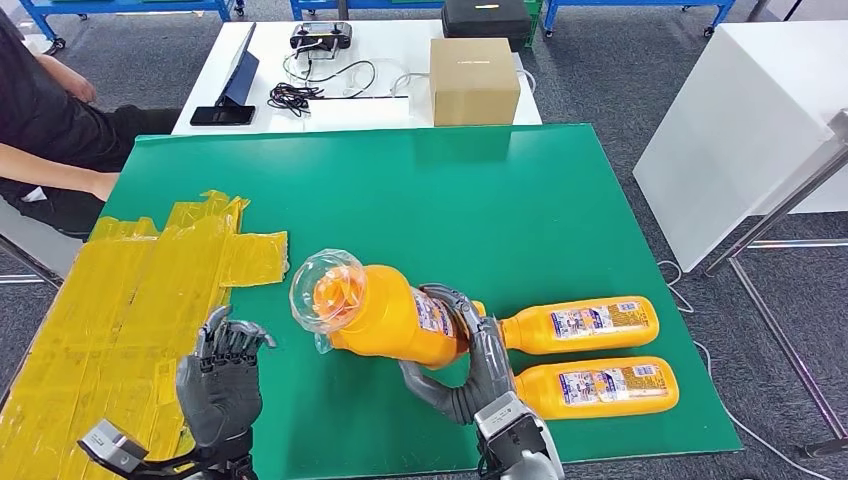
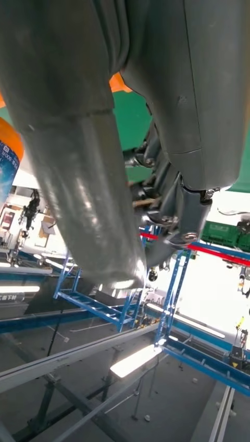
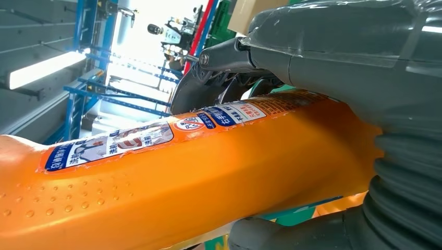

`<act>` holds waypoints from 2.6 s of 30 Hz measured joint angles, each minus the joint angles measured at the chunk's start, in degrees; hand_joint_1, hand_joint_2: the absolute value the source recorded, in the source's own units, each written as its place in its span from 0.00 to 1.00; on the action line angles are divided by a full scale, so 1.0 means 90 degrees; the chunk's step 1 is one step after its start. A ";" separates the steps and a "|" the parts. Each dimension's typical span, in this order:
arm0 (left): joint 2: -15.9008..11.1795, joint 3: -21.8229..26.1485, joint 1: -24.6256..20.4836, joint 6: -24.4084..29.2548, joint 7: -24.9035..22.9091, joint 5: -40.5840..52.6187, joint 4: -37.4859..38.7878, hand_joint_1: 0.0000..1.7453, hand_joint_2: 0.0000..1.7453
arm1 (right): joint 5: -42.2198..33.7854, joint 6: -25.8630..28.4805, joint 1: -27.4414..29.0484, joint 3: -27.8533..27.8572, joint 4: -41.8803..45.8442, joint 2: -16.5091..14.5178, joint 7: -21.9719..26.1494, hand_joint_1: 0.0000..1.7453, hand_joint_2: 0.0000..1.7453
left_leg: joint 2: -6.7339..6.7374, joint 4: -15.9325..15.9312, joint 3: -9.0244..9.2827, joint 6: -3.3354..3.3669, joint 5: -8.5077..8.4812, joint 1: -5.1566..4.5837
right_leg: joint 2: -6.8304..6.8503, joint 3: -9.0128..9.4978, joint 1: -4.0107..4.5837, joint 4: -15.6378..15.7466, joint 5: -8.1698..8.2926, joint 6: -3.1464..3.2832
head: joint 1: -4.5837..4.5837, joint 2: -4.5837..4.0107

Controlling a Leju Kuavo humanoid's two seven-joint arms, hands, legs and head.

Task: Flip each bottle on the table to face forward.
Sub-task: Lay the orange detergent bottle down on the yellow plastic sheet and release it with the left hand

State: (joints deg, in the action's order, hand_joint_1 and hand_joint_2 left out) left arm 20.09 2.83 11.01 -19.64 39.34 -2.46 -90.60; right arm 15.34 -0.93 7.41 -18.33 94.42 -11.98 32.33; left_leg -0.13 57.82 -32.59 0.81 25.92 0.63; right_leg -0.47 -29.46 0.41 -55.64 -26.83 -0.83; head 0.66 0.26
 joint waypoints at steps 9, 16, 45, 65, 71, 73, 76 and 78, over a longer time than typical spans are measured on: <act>0.0000 0.0001 0.0000 0.0021 -0.0024 -0.0054 0.0003 0.00 0.00 | 0.0000 -0.0004 0.0036 0.0044 0.0000 0.0000 0.0002 1.00 1.00 | 0.0000 0.0000 0.0000 0.0000 0.0000 0.0000 | 0.0000 0.0000 0.0000 0.0000 0.0000 0.0000 | 0.0001 0.0000; 0.0000 -0.0014 0.0000 -0.0058 -0.0021 -0.0122 0.0005 0.00 0.25 | 0.0002 -0.0006 0.0048 0.0049 0.0000 0.0000 0.0002 1.00 1.00 | 0.0000 0.0000 0.0000 0.0000 0.0000 0.0000 | 0.0000 0.0000 0.0000 0.0000 0.0000 0.0000 | -0.0001 0.0000; -0.0001 -0.0305 -0.0016 -0.0137 0.0085 0.0324 0.0035 0.00 1.00 | 0.0314 0.0092 -0.0225 -0.0077 -0.0211 -0.0100 -0.0205 1.00 1.00 | -0.0001 0.0000 -0.0002 0.0000 0.0000 0.0000 | 0.0001 0.0002 0.0000 0.0000 0.0000 0.0000 | -0.0001 0.0000; -0.0079 -0.0795 -0.0034 -0.0028 0.0090 0.0407 -0.0217 0.00 1.00 | 0.0555 0.0337 -0.0863 -0.0664 -0.1069 -0.0318 -0.0471 1.00 1.00 | -0.0004 0.0000 -0.0003 0.0000 -0.0001 0.0000 | 0.0005 0.0002 0.0001 -0.0001 0.0000 0.0000 | 0.0001 0.0000; -0.0103 -0.0805 -0.0034 -0.0028 0.0090 0.0407 -0.0223 0.00 1.00 | 0.0554 0.0338 -0.0899 -0.0689 -0.1173 -0.0335 -0.0471 1.00 1.00 | -0.0005 0.0000 -0.0002 0.0000 -0.0001 0.0000 | 0.0006 0.0002 0.0001 -0.0001 0.0000 0.0000 | 0.0000 0.0000; -0.0109 -0.0806 -0.0034 -0.0028 0.0090 0.0407 -0.0223 0.00 1.00 | 0.0555 0.0339 -0.0907 -0.0693 -0.1196 -0.0337 -0.0471 1.00 1.00 | -0.0005 0.0000 -0.0002 0.0000 -0.0001 0.0000 | 0.0006 0.0002 0.0001 -0.0001 0.0000 0.0000 | -0.0001 0.0000; -0.0112 -0.0808 -0.0035 -0.0028 0.0090 0.0407 -0.0223 0.00 1.00 | 0.0556 0.0339 -0.0910 -0.0696 -0.1215 -0.0338 -0.0471 1.00 1.00 | -0.0005 0.0000 -0.0002 0.0000 -0.0001 0.0000 | 0.0006 0.0002 0.0001 -0.0001 0.0000 0.0000 | -0.0001 0.0000; -0.0112 -0.0808 -0.0035 -0.0028 0.0090 0.0407 -0.0223 0.00 1.00 | 0.0556 0.0339 -0.0911 -0.0697 -0.1226 -0.0339 -0.0471 1.00 1.00 | -0.0005 0.0000 -0.0003 0.0000 -0.0001 0.0000 | 0.0006 0.0002 0.0001 -0.0001 0.0000 0.0000 | -0.0001 0.0000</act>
State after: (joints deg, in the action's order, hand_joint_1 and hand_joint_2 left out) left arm 19.08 -4.44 10.70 -19.89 40.15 1.20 -92.61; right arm 20.34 2.12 -0.79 -24.60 83.39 -15.03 28.09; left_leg -0.17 57.82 -32.61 0.81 25.92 0.63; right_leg -0.41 -29.45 0.42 -55.65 -26.83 -0.83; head 0.66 0.26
